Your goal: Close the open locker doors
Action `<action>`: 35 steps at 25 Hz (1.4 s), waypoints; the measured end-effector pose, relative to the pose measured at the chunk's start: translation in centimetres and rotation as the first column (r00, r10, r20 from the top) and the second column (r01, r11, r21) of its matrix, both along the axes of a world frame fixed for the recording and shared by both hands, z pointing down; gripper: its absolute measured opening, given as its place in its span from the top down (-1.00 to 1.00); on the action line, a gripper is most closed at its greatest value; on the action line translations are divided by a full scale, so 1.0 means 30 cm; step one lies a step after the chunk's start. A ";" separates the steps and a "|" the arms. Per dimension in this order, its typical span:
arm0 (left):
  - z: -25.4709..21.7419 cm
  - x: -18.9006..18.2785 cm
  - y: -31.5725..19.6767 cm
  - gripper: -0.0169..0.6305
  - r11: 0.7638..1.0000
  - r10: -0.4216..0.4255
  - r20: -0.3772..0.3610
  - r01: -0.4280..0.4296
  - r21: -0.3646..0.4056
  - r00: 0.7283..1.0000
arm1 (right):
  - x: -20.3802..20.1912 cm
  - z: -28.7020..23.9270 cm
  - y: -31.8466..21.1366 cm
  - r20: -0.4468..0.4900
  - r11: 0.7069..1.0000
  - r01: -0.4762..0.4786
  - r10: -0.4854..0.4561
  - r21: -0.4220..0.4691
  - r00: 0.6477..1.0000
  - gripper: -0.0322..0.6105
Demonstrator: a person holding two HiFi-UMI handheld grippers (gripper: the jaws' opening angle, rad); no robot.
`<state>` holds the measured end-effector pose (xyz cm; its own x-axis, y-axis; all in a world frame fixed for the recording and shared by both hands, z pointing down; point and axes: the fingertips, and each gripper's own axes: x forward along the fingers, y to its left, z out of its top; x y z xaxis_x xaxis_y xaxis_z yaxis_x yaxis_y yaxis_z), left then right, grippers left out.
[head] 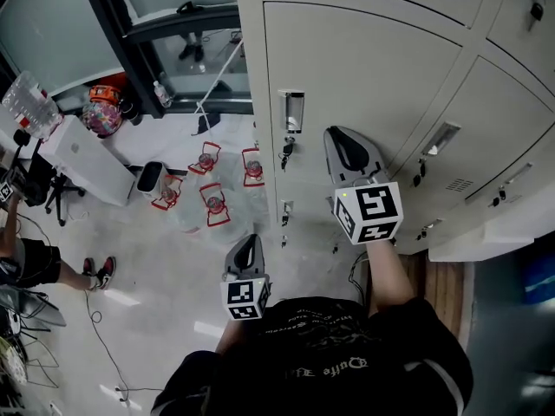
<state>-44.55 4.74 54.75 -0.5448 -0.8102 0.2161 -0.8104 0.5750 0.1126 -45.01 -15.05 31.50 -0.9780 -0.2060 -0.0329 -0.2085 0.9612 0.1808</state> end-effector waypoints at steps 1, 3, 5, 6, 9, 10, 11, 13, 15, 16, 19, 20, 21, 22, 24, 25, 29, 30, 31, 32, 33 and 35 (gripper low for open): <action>-0.008 0.002 -0.002 0.92 1.000 0.004 -0.001 -0.004 0.009 1.000 | 0.005 0.002 0.006 0.001 1.000 0.003 -0.003 -0.004 1.000 0.82; -0.025 0.010 -0.005 0.92 0.999 0.012 -0.008 -0.011 0.032 1.000 | 0.025 0.019 0.027 -0.001 1.000 0.016 -0.016 -0.010 1.000 0.82; -0.043 0.018 -0.011 0.92 0.998 0.017 -0.016 -0.016 0.055 1.000 | 0.054 0.053 0.049 0.001 1.000 0.020 -0.020 -0.017 1.000 0.82; -0.050 0.022 -0.014 0.92 0.998 0.020 -0.022 -0.018 0.066 1.000 | 0.072 0.076 0.059 0.005 1.000 0.017 -0.017 -0.023 1.000 0.82; -0.067 0.039 -0.024 0.92 0.995 0.027 -0.056 -0.021 0.100 0.998 | 0.140 0.154 0.080 0.036 0.998 0.006 -0.004 -0.066 0.999 0.83; -0.071 0.046 -0.027 0.92 0.994 0.032 -0.067 -0.024 0.111 0.997 | 0.167 0.183 0.085 0.046 0.996 0.000 0.004 -0.092 0.999 0.83; -0.074 0.055 -0.030 0.92 0.993 0.040 -0.071 -0.031 0.118 0.997 | 0.194 0.213 0.089 0.050 0.993 -0.008 0.014 -0.121 0.999 0.84; -0.078 0.071 -0.034 0.92 0.992 0.058 -0.059 -0.051 0.113 0.997 | 0.245 0.281 0.098 0.037 0.986 -0.032 0.038 -0.162 0.999 0.85; -0.085 0.086 -0.039 0.92 0.993 0.077 -0.030 -0.074 0.096 0.997 | 0.290 0.355 0.112 0.003 0.981 -0.058 0.059 -0.184 0.998 0.86; -0.087 0.093 -0.041 0.92 0.992 0.084 -0.022 -0.082 0.091 0.996 | 0.310 0.393 0.120 -0.015 0.979 -0.069 0.067 -0.193 0.998 0.87; -0.084 0.108 -0.051 0.92 0.991 0.097 -0.038 -0.093 0.096 0.995 | 0.366 0.492 0.137 -0.063 0.972 -0.102 0.091 -0.211 0.994 0.88; -0.084 0.115 -0.055 0.92 0.990 0.101 -0.043 -0.097 0.100 0.994 | 0.384 0.519 0.142 -0.077 0.970 -0.112 0.097 -0.217 0.992 0.89; -0.084 0.123 -0.059 0.92 0.990 0.107 -0.044 -0.102 0.102 0.993 | 0.400 0.541 0.148 -0.089 0.967 -0.120 0.102 -0.224 0.991 0.89; -0.085 0.131 -0.062 0.92 0.989 0.112 -0.042 -0.107 0.103 0.993 | 0.413 0.559 0.153 -0.100 0.964 -0.128 0.107 -0.231 0.989 0.89; -0.092 0.143 -0.074 0.92 0.988 0.124 -0.029 -0.120 0.102 0.992 | 0.430 0.578 0.160 -0.114 0.961 -0.142 0.117 -0.236 0.986 0.89; -0.096 0.148 -0.081 0.92 0.987 0.130 -0.020 -0.127 0.099 0.991 | 0.435 0.581 0.161 -0.116 0.962 -0.146 0.121 -0.233 0.986 0.89; -0.086 0.165 -0.096 0.92 0.987 0.137 -0.006 -0.136 0.087 0.991 | 0.449 0.577 0.166 -0.113 0.966 -0.149 0.128 -0.209 0.985 0.89; -0.086 0.170 -0.100 0.92 0.987 0.140 -0.006 -0.139 0.087 0.990 | 0.451 0.576 0.167 -0.112 0.967 -0.148 0.127 -0.206 0.986 0.89; -0.088 0.175 -0.106 0.92 0.986 0.144 -0.005 -0.143 0.086 0.990 | 0.453 0.576 0.168 -0.111 0.968 -0.147 0.126 -0.204 0.986 0.89; -0.092 0.180 -0.112 0.92 0.985 0.149 -0.003 -0.148 0.086 0.989 | 0.454 0.576 0.170 -0.110 0.969 -0.145 0.125 -0.202 0.986 0.89; -0.095 0.184 -0.116 0.92 0.985 0.152 0.000 -0.151 0.086 0.988 | 0.453 0.577 0.172 -0.110 0.969 -0.142 0.122 -0.200 0.986 0.89; -0.096 0.185 -0.119 0.92 0.985 0.150 0.002 -0.149 0.085 0.989 | 0.450 0.579 0.178 -0.114 0.971 -0.136 0.115 -0.196 0.987 0.89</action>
<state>-39.00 1.16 51.86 -0.4155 -0.8979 0.1454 -0.8858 0.4357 0.1595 -31.52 -9.71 48.88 -0.9400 -0.3195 0.1193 -0.3205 0.9472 0.0118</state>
